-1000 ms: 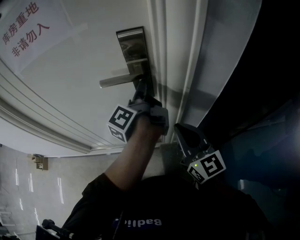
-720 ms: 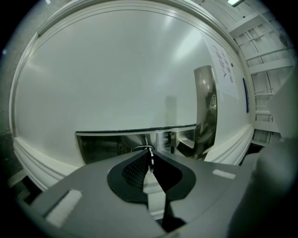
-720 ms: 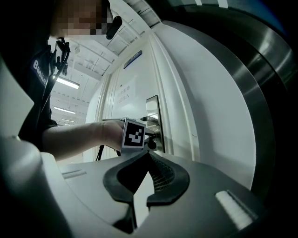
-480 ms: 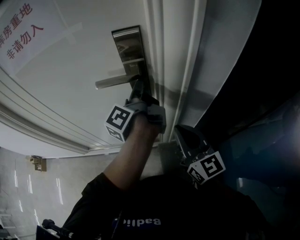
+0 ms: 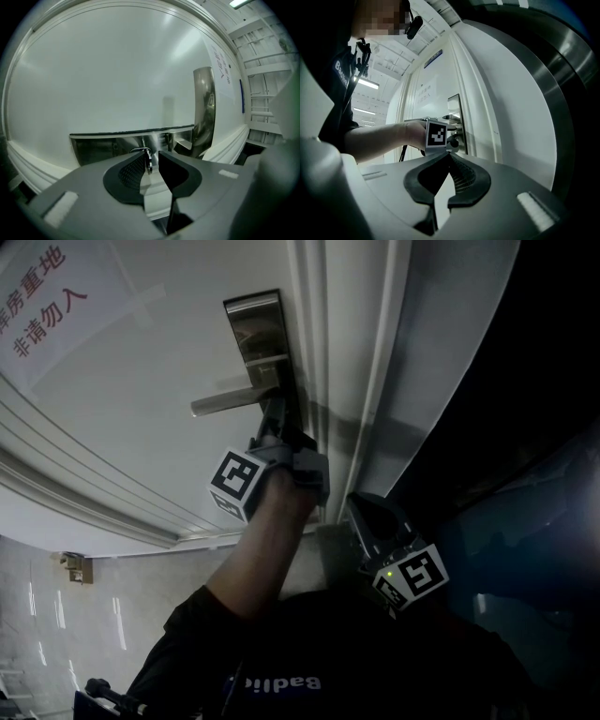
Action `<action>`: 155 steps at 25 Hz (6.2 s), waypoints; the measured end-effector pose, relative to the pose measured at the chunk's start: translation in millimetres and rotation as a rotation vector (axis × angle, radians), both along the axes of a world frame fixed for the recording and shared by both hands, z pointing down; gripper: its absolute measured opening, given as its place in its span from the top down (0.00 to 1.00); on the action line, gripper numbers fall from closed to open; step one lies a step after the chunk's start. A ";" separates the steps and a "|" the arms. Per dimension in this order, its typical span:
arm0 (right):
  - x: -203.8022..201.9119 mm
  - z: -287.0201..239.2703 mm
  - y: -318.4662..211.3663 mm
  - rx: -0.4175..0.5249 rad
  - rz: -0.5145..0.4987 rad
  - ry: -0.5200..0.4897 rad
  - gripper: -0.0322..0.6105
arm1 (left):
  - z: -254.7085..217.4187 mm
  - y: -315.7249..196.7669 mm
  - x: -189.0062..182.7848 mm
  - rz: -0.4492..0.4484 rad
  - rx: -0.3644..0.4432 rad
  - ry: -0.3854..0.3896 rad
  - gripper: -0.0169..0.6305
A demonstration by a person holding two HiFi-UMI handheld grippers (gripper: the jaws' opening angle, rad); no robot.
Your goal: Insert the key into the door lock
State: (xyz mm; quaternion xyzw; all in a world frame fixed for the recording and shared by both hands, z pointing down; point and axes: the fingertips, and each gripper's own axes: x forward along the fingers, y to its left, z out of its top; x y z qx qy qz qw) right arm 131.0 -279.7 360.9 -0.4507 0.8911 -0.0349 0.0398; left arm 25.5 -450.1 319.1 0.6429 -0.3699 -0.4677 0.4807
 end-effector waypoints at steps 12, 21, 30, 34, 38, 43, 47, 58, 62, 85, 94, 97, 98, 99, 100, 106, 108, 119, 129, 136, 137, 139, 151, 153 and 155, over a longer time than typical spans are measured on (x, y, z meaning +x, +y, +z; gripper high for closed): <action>-12.0 2.0 6.6 -0.004 -0.011 0.003 0.94 | 8.8 7.3 -5.4 0.019 -0.010 0.014 0.77; -22.2 3.4 10.9 -0.010 -0.016 0.012 0.94 | 9.9 15.9 -9.3 0.040 -0.005 0.018 0.77; -42.6 4.5 19.6 -0.011 -0.022 0.019 0.94 | 13.0 33.3 -21.3 0.066 -0.003 0.017 0.78; -62.0 4.6 31.7 -0.017 -0.019 0.026 0.94 | 14.1 51.6 -42.3 0.069 -0.001 0.015 0.78; -93.6 4.7 46.0 -0.016 -0.022 0.031 0.94 | 13.3 71.0 -77.3 0.061 0.015 0.003 0.81; -147.1 10.8 73.3 -0.026 -0.053 0.036 0.94 | 18.9 101.4 -131.7 0.044 0.023 -0.030 0.87; -192.6 15.9 99.7 -0.030 -0.079 0.040 0.94 | 22.5 131.0 -171.9 0.045 0.035 -0.063 0.95; -285.9 31.8 168.7 -0.053 -0.090 0.085 0.94 | 55.4 215.3 -270.0 0.053 0.060 -0.148 0.95; -303.0 40.0 187.1 -0.081 -0.074 0.099 0.94 | 69.1 236.1 -289.8 0.060 0.077 -0.198 0.95; -207.3 46.0 270.3 -0.082 -0.206 -0.056 0.95 | 75.1 388.9 -184.4 0.060 0.184 -0.747 0.95; -190.3 63.0 299.9 -0.117 -0.252 -0.083 0.95 | 81.0 446.9 -167.8 0.055 0.229 -0.968 0.95; -205.9 56.7 315.4 -0.093 -0.260 -0.063 0.95 | 87.2 467.3 -176.0 0.074 0.270 -1.016 0.95; -210.9 54.4 321.9 -0.084 -0.257 -0.057 0.95 | 90.5 475.5 -178.8 0.083 0.283 -1.024 0.95; -215.7 52.8 328.8 -0.077 -0.250 -0.050 0.95 | 93.4 484.8 -181.5 0.095 0.295 -1.032 0.95; -220.7 52.1 336.0 -0.073 -0.240 -0.044 0.95 | 95.6 494.8 -185.0 0.107 0.310 -1.041 0.95; -274.2 55.7 377.8 -0.090 -0.171 -0.014 0.95 | 89.4 548.9 -240.4 0.124 0.415 -1.110 0.95; -297.9 59.6 390.5 -0.097 -0.168 0.008 0.95 | 87.4 561.4 -264.3 0.116 0.427 -1.101 0.95; -371.7 69.0 442.8 -0.141 -0.079 0.076 0.95 | 99.4 608.8 -342.7 0.173 0.456 -1.074 0.95; -352.0 25.8 464.5 -0.028 -0.076 0.048 0.95 | 56.3 639.7 -314.8 0.173 0.537 -1.100 0.95; -309.6 29.5 473.8 -0.006 -0.097 0.026 0.95 | 51.9 654.9 -241.0 0.233 0.638 -1.220 0.95; -305.8 31.9 473.9 -0.011 -0.104 0.020 0.95 | 53.9 654.2 -234.2 0.240 0.630 -1.226 0.95; -299.9 34.2 473.6 -0.015 -0.118 0.009 0.95 | 57.1 653.9 -224.5 0.248 0.610 -1.231 0.95; -279.3 39.5 470.2 -0.010 -0.156 -0.005 0.95 | 61.1 650.3 -203.2 0.245 0.597 -1.244 0.95; -279.4 39.7 470.1 0.000 -0.162 -0.001 0.95 | 61.1 650.3 -202.2 0.245 0.602 -1.244 0.95; -280.5 40.5 470.2 -0.007 -0.162 -0.003 0.95 | 61.5 650.8 -201.7 0.247 0.609 -1.248 0.95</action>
